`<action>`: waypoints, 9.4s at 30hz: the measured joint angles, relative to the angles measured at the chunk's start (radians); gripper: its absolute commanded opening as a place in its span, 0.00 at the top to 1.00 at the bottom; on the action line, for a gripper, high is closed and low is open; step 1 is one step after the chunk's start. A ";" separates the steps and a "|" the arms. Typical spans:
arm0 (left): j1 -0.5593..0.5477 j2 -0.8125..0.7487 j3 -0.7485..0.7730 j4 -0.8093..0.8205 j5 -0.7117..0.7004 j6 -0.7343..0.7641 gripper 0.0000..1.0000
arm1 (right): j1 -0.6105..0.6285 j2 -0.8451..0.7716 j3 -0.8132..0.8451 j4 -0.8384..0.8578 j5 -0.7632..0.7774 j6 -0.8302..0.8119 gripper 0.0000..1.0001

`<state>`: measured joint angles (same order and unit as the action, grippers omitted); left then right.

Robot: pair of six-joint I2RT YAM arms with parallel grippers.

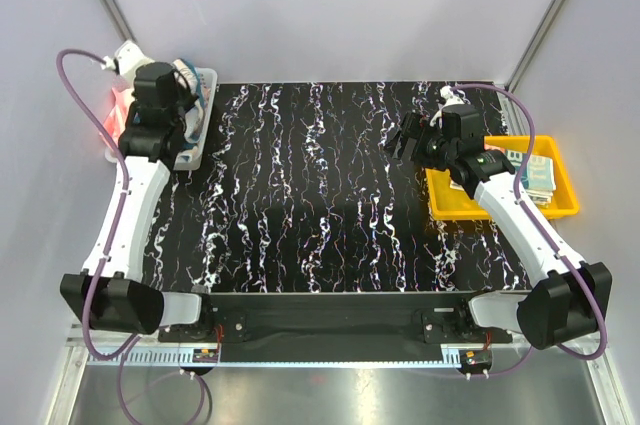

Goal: Fold and stack the towels
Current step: Move the towel to the center of the board, then flatten out the crumpled towel, then fold the towel

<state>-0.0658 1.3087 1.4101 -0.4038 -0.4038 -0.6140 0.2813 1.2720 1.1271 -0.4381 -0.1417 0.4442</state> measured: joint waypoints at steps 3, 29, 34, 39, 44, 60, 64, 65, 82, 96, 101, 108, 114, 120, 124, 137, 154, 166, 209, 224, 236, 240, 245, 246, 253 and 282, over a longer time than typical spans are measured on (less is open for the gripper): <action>-0.074 0.000 0.107 -0.029 -0.004 0.049 1.00 | 0.000 0.000 0.000 0.000 0.002 0.000 0.00; -0.956 0.082 0.307 -0.084 -0.055 0.204 1.00 | 0.000 -0.031 0.000 -0.001 0.110 -0.001 0.00; -1.144 0.123 0.277 -0.065 -0.055 0.195 1.00 | 0.000 -0.036 0.000 -0.008 0.177 0.001 0.00; -1.247 0.116 0.152 -0.019 -0.035 0.140 1.00 | 0.000 -0.051 0.000 -0.008 0.206 0.005 0.00; -1.282 0.016 -0.117 0.034 -0.018 0.035 1.00 | 0.000 -0.049 0.000 -0.005 0.184 0.003 0.00; -1.260 -0.290 -0.570 -0.210 -0.087 -0.414 0.49 | 0.092 0.563 0.286 0.094 -0.018 -0.102 0.01; -1.085 -0.290 -0.568 -0.233 -0.102 -0.444 0.50 | 0.110 0.770 0.505 0.093 -0.040 -0.157 0.03; -1.029 -0.290 -0.572 -0.225 -0.098 -0.445 0.52 | 0.118 0.811 0.551 0.079 -0.039 -0.171 0.03; -0.592 0.085 -0.684 0.055 0.104 -0.426 0.78 | 0.369 1.102 0.829 -0.118 0.196 -0.290 0.27; -0.489 0.440 -0.368 -0.006 0.135 -0.333 0.85 | 0.295 0.950 0.569 -0.096 0.418 -0.155 0.77; -0.472 0.640 -0.032 -0.084 0.135 -0.240 0.85 | 0.174 0.750 0.274 -0.074 0.421 -0.091 0.75; -0.384 0.739 0.079 -0.133 0.155 -0.137 0.82 | 0.211 0.464 -0.101 -0.025 0.350 0.002 0.60; -0.304 0.750 0.066 -0.146 0.200 -0.065 0.68 | 0.269 0.399 -0.168 0.003 0.309 0.058 0.39; -0.317 0.740 0.066 -0.114 0.237 0.003 0.58 | 0.232 0.399 -0.036 -0.031 0.345 0.048 0.31; -0.322 0.723 0.066 -0.095 0.248 0.043 0.57 | 0.142 0.431 0.092 -0.029 0.365 0.023 0.31; -0.312 0.687 0.047 -0.065 0.252 0.072 0.55 | 0.055 0.760 0.349 -0.062 0.388 -0.053 0.31; -0.278 0.744 0.087 -0.019 0.320 0.086 0.50 | 0.022 0.860 0.533 -0.088 0.382 -0.086 0.30; -0.256 0.815 0.137 -0.016 0.365 0.109 0.50 | 0.011 0.952 0.577 -0.099 0.376 -0.092 0.31; -0.303 0.207 0.182 -0.091 0.366 0.141 1.00 | 0.018 0.381 0.615 -0.136 0.236 -0.142 1.00; -0.431 -0.034 0.726 -0.350 0.352 0.304 1.00 | 0.065 -0.013 0.873 -0.182 0.045 -0.185 1.00; -0.442 -0.105 0.867 -0.338 0.462 0.315 1.00 | 0.074 -0.047 1.093 -0.223 -0.114 -0.164 1.00; -0.442 -0.142 0.867 -0.309 0.500 0.311 1.00 | 0.075 -0.063 1.105 -0.222 -0.161 -0.148 1.00; -0.442 -0.156 0.870 -0.274 0.517 0.309 1.00 | 0.077 -0.061 1.136 -0.217 -0.198 -0.133 1.00; -0.442 -0.152 0.875 -0.272 0.517 0.309 1.00 | 0.077 -0.058 1.144 -0.215 -0.200 -0.133 1.00; -0.434 -0.072 0.863 -0.202 0.446 0.327 1.00 | 0.076 0.035 1.165 -0.190 -0.142 -0.155 1.00; -0.100 0.629 0.834 0.014 0.465 0.180 1.00 | -0.042 0.828 1.210 0.043 -0.033 -0.187 1.00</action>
<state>-0.1654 1.9381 2.2444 -0.3901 0.0616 -0.4343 0.2394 2.0998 2.3371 -0.3946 -0.1749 0.2569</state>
